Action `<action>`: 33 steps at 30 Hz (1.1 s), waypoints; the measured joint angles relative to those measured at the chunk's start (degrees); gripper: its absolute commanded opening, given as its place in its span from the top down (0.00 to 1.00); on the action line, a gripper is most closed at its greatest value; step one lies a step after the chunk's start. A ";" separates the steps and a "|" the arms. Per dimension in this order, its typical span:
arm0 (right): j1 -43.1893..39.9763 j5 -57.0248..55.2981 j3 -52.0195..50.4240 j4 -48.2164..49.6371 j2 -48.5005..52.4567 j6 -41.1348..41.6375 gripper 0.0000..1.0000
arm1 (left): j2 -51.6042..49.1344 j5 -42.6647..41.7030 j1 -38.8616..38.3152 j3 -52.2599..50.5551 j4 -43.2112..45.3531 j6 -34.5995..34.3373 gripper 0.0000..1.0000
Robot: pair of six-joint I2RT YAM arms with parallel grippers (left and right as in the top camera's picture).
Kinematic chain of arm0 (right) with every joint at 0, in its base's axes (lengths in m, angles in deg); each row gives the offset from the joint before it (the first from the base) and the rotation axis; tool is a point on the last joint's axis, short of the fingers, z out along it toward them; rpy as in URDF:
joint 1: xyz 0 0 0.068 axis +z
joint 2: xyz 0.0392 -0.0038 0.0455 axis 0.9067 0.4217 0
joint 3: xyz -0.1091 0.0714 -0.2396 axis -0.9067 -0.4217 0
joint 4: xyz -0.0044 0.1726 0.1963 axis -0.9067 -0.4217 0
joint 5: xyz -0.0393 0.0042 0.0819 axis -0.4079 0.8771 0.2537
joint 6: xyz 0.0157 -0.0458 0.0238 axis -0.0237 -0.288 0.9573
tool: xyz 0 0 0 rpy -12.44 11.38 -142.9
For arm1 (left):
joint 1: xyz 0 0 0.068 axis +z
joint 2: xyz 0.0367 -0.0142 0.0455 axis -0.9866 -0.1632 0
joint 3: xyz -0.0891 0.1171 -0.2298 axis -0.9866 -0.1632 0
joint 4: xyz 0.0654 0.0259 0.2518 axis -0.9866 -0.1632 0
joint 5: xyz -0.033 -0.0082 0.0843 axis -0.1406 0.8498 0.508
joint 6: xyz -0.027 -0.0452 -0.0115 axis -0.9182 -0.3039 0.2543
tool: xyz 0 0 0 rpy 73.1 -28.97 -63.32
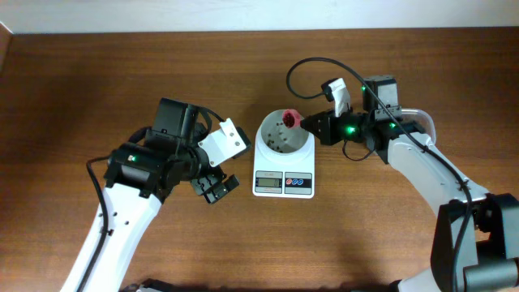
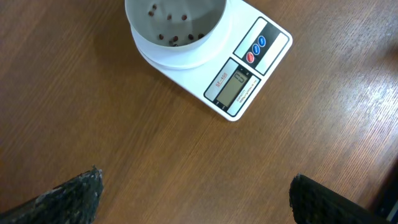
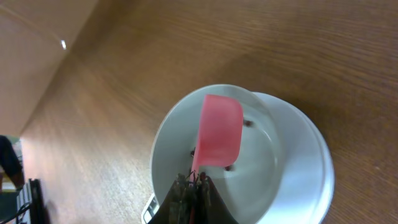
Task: Scoop and weigh 50g on scale
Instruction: 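Tilt the scoop with the right gripper to pour beans into the bowl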
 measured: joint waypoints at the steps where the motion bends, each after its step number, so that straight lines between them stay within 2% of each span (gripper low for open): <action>1: 0.04 -0.68 0.00 -0.11 0.00 -0.17 0.96 | 0.00 0.00 0.00 0.00 0.00 0.00 0.01; 9: 0.11 2.64 0.00 1.36 0.00 -2.14 0.96 | 0.00 0.00 0.00 0.00 0.00 0.02 0.01; 15: 0.11 -1.68 -0.02 1.53 0.00 0.28 0.96 | 0.00 0.00 0.00 0.00 -0.02 0.00 0.01; 33: 0.11 -5.09 0.00 1.95 0.00 0.28 0.96 | 0.00 0.00 0.00 0.00 0.00 0.00 0.01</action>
